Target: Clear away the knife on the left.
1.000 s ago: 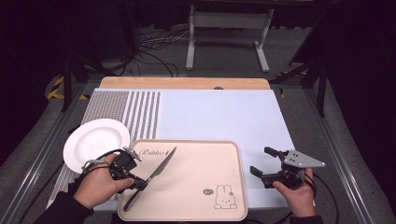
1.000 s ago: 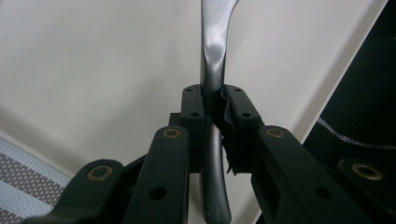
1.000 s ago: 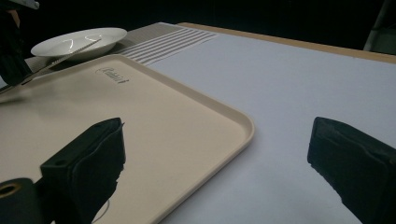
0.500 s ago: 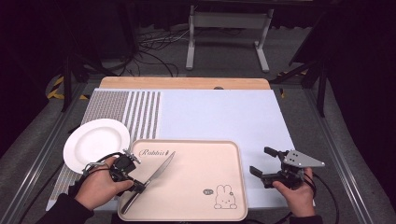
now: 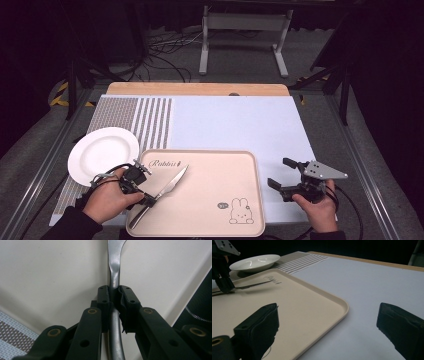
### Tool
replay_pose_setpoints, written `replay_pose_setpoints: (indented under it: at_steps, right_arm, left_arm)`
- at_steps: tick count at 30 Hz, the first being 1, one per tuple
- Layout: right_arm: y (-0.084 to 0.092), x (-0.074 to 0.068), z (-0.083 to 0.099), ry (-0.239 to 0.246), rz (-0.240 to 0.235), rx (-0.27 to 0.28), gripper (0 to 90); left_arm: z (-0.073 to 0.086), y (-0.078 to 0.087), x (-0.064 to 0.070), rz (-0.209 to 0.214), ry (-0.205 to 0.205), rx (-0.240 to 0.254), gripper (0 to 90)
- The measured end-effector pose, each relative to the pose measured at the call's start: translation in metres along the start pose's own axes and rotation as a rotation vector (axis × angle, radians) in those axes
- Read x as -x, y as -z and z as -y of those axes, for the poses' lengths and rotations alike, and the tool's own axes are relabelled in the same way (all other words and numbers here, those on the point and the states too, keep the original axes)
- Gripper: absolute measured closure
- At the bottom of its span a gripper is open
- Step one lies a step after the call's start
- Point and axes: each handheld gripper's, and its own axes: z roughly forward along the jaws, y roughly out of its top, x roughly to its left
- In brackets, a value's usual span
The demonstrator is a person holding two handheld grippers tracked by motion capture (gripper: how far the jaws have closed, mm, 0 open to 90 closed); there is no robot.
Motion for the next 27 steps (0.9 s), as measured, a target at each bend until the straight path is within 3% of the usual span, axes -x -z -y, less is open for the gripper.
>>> replay_pose_setpoints:
  at_steps: [12,15,18,19,22,27]
  right_arm:
    - [0.0,0.0,0.0,0.001,-0.005,0.0,5.0]
    - [0.0,0.0,0.0,0.003,-0.008,0.002,5.0]
    - [0.0,0.0,0.0,0.001,-0.006,0.0,5.0]
    - [-0.001,0.0,0.0,0.001,-0.007,0.0,5.0]
    - [-0.001,0.0,0.0,0.003,-0.007,0.0,5.0]
    - [-0.001,-0.001,0.0,0.007,-0.004,-0.002,5.0]
  left_arm:
    - [0.0,-0.001,-0.002,-0.003,-0.001,-0.007,78.9]
    - [0.001,0.002,-0.002,-0.024,-0.028,-0.004,70.9]
    - [0.001,0.004,-0.002,-0.059,-0.055,0.006,54.7]
    - [0.001,0.005,0.0,-0.109,-0.095,0.016,49.6]
    - [-0.001,0.005,0.003,-0.121,-0.122,0.031,39.0]
    - [-0.006,0.006,0.013,-0.147,-0.191,0.076,31.0]
